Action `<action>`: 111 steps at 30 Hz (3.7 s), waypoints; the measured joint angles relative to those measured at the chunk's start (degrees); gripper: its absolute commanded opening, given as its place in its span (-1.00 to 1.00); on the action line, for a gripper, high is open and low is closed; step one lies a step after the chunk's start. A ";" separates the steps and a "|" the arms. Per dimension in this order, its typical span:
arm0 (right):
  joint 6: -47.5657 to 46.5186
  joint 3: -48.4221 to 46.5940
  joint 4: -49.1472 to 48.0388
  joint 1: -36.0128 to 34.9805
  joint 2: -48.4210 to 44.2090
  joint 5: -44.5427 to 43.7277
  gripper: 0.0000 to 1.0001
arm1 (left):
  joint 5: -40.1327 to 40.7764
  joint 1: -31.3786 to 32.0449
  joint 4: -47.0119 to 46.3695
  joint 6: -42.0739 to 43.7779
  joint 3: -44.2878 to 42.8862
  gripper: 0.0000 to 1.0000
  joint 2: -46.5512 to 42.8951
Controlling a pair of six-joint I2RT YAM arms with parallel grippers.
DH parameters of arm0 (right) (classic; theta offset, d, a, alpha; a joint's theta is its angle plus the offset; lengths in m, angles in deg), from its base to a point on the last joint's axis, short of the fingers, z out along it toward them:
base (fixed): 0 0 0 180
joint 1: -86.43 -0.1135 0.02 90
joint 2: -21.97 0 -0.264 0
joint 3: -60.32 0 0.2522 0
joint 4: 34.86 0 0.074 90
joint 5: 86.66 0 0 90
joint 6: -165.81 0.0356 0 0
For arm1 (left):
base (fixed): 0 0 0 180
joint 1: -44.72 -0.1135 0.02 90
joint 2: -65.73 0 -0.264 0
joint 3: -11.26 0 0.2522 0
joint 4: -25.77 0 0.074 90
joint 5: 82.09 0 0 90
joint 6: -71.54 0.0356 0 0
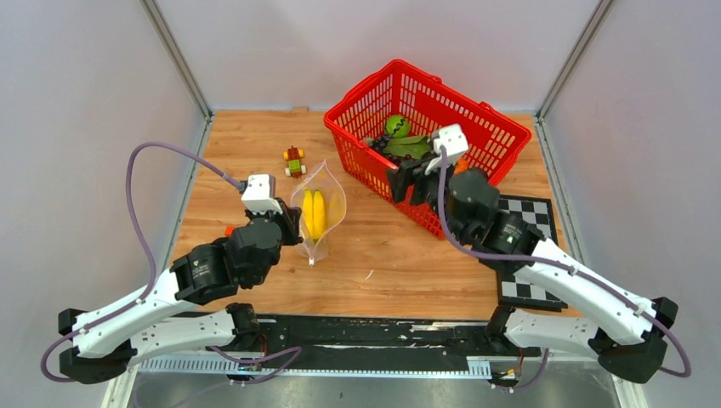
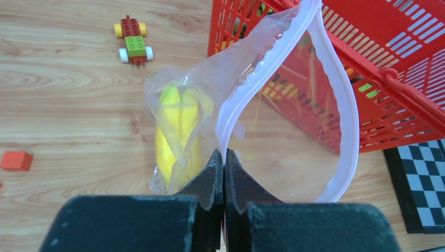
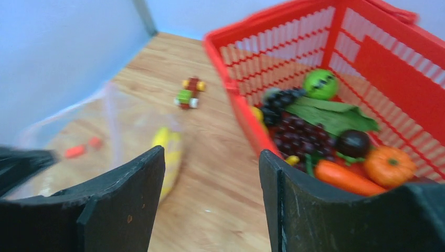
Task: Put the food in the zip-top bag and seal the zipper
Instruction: Move the bin to the center of the board, then pick up the fake fruit from the zipper food storage bag, then place the fake fruit in the zipper food storage bag.
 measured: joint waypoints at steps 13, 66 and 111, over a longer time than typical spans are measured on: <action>2.69 -7.26 15.23 34.82 14.40 15.15 0.31 | 1.38 0.00 6.38 2.56 -4.85 -1.00 -0.63; -11.37 -45.62 26.82 29.68 70.58 37.59 0.41 | -4.57 -0.02 4.31 4.66 -2.99 -1.00 1.49; 0.17 -21.70 13.51 38.16 34.23 47.80 -1.00 | -6.86 0.00 2.32 4.72 -1.90 -1.00 3.10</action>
